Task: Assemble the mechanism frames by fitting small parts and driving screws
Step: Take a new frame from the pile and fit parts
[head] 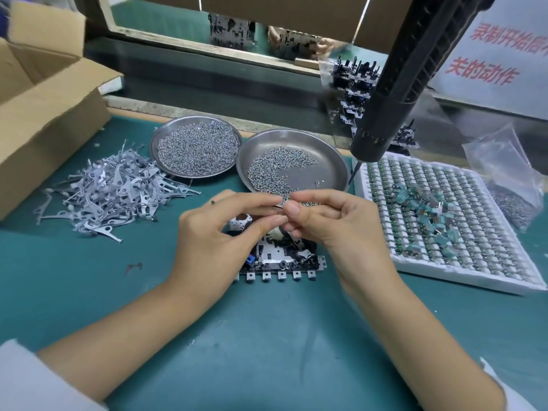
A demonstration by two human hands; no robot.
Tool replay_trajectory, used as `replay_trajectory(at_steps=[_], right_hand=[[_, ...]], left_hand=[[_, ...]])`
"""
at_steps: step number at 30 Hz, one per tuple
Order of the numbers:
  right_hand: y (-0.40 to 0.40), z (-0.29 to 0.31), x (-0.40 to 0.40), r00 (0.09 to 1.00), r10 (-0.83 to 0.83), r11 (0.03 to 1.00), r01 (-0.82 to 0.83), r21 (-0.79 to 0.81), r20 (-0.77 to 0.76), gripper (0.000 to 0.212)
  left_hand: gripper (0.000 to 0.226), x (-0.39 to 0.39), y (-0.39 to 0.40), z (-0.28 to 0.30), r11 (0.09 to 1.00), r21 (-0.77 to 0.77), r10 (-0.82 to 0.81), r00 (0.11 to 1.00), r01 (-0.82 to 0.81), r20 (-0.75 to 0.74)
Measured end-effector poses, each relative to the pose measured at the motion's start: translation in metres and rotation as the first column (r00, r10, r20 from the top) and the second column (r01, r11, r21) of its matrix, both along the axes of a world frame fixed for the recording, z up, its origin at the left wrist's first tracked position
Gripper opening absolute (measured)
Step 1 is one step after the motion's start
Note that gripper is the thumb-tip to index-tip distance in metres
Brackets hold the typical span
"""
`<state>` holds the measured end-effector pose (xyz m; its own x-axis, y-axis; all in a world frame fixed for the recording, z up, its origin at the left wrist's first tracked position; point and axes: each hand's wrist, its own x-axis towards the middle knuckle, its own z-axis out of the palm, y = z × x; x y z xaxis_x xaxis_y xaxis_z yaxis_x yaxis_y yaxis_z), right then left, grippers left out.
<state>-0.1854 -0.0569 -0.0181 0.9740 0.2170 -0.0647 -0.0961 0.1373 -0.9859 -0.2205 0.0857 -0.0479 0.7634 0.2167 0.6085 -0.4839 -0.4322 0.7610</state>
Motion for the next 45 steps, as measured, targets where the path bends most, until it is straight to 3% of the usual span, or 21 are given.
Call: replay_trajectory(at_steps=[4, 8, 15, 17, 19, 20, 21, 23, 24, 26, 35, 40, 45], right_hand=[[-0.001, -0.001, 0.001, 1.0, 0.019, 1.0, -0.019, -0.002, -0.016, 0.02], [-0.006, 0.0, 0.006, 0.997, 0.068, 0.996, -0.069, -0.058, -0.023, 0.03], [-0.018, 0.009, 0.013, 0.946, 0.314, 0.945, -0.32, -0.068, -0.084, 0.024], [-0.028, 0.017, 0.017, 0.954, 0.297, 0.945, -0.301, -0.125, -0.05, 0.017], [-0.045, 0.025, 0.025, 0.981, 0.181, 0.942, -0.153, -0.298, 0.066, 0.003], [-0.055, 0.026, 0.031, 0.98, 0.084, 0.9, 0.002, -0.435, 0.178, 0.007], [-0.066, 0.026, 0.038, 0.952, -0.007, 0.8, 0.19, -0.57, 0.307, 0.011], [-0.086, 0.024, 0.047, 0.867, -0.047, 0.49, 0.454, -0.744, 0.497, 0.011], [-0.093, 0.022, 0.051, 0.853, -0.01, 0.361, 0.49, -0.794, 0.522, 0.016], [-0.103, 0.017, 0.056, 0.872, 0.081, 0.252, 0.451, -0.856, 0.483, 0.023], [-0.106, 0.019, 0.059, 0.879, 0.246, 0.191, 0.369, -0.91, 0.408, 0.022], [-0.098, 0.023, 0.052, 0.868, 0.174, 0.431, 0.358, -0.829, 0.466, 0.003], [-0.097, 0.02, 0.052, 0.91, 0.186, 0.355, 0.29, -0.889, 0.371, 0.014]], left_hand=[[0.023, 0.0, 0.0, 0.001, 0.999, 0.041, 0.001, 1.0, -0.001, 0.017], [0.026, -0.001, 0.0, 0.0, 0.996, 0.088, -0.013, 0.999, 0.009, 0.046], [0.028, 0.0, -0.001, -0.003, 0.987, 0.075, -0.144, 0.989, 0.145, -0.024], [0.025, 0.001, -0.001, -0.003, 0.986, 0.079, -0.146, 0.989, 0.146, -0.013], [0.022, 0.002, 0.0, -0.002, 0.991, 0.033, -0.133, 0.991, 0.133, -0.029], [0.02, 0.002, 0.001, -0.001, 0.992, -0.002, -0.124, 0.991, 0.124, -0.046], [0.018, 0.002, 0.002, -0.001, 0.993, -0.042, -0.113, 0.991, 0.11, -0.069], [0.014, 0.003, 0.001, 0.0, 0.987, -0.142, -0.098, 0.988, 0.081, -0.121], [0.014, 0.003, 0.001, 0.0, 0.979, -0.194, -0.095, 0.984, 0.065, -0.148], [0.013, 0.003, 0.0, 0.0, 0.963, -0.268, -0.088, 0.979, 0.036, -0.184], [0.012, 0.004, 0.0, -0.001, 0.947, -0.322, -0.099, 0.971, 0.025, -0.216], [0.013, 0.003, -0.001, 0.001, 0.948, -0.316, -0.101, 0.972, 0.03, -0.214], [0.013, 0.002, -0.002, 0.002, 0.949, -0.313, -0.115, 0.97, 0.043, -0.214]])
